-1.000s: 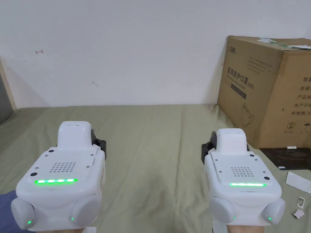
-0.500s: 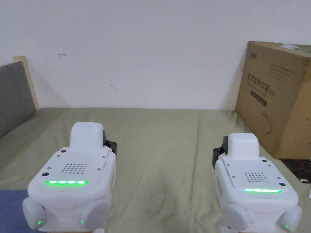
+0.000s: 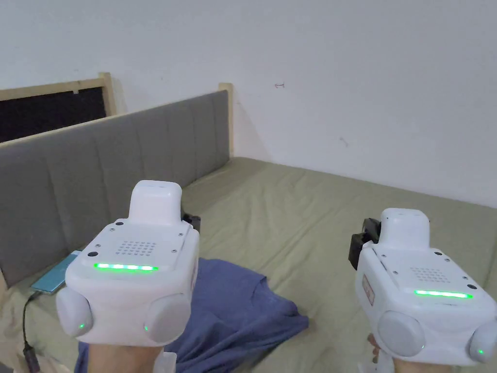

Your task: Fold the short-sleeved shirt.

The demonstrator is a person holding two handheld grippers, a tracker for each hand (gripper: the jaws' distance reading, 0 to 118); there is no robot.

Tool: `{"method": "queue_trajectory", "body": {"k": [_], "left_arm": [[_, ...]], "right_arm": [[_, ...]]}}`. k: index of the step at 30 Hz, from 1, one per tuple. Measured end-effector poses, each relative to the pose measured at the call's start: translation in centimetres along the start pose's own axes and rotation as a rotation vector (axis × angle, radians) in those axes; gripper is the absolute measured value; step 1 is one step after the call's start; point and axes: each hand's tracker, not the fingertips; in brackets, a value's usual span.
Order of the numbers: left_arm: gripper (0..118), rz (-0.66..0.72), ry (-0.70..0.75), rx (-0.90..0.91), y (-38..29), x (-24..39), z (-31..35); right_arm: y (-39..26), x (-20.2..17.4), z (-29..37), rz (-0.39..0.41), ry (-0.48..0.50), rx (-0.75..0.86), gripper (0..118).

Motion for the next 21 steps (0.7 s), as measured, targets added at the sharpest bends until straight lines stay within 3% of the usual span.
{"method": "queue_trajectory", "body": {"k": [5, 9, 17, 19, 20, 21], "left_arm": [[0, 0.010, 0.047, -0.051, -0.7, -2.8, 0.1], [0, 0.029, 0.051, -0.105, -1.4, -3.4, -1.3], [1, 0.081, -0.118, -0.504, -7.7, -1.7, -11.0], [10, 0.049, -0.141, -0.639, -10.3, -0.5, -13.6], [44, 0.039, -0.165, -0.660, -11.7, 0.2, -14.4], [70, 0.038, -0.188, -0.687, -12.8, 0.8, -15.1]], "right_arm": [[-0.9, -3.7, -0.4, -0.019, 0.096, -0.039, 0], [-1.7, -4.9, -0.7, 0.018, 0.124, -0.069, 0], [-3.6, -3.8, -1.8, 0.012, 0.111, -0.161, 0], [-4.3, -3.2, -2.1, 0.002, 0.096, -0.191, 0], [-4.6, -2.8, -2.3, 0.001, 0.087, -0.202, 0], [-4.9, -2.5, -2.4, 0.000, 0.078, -0.211, 0]]}}
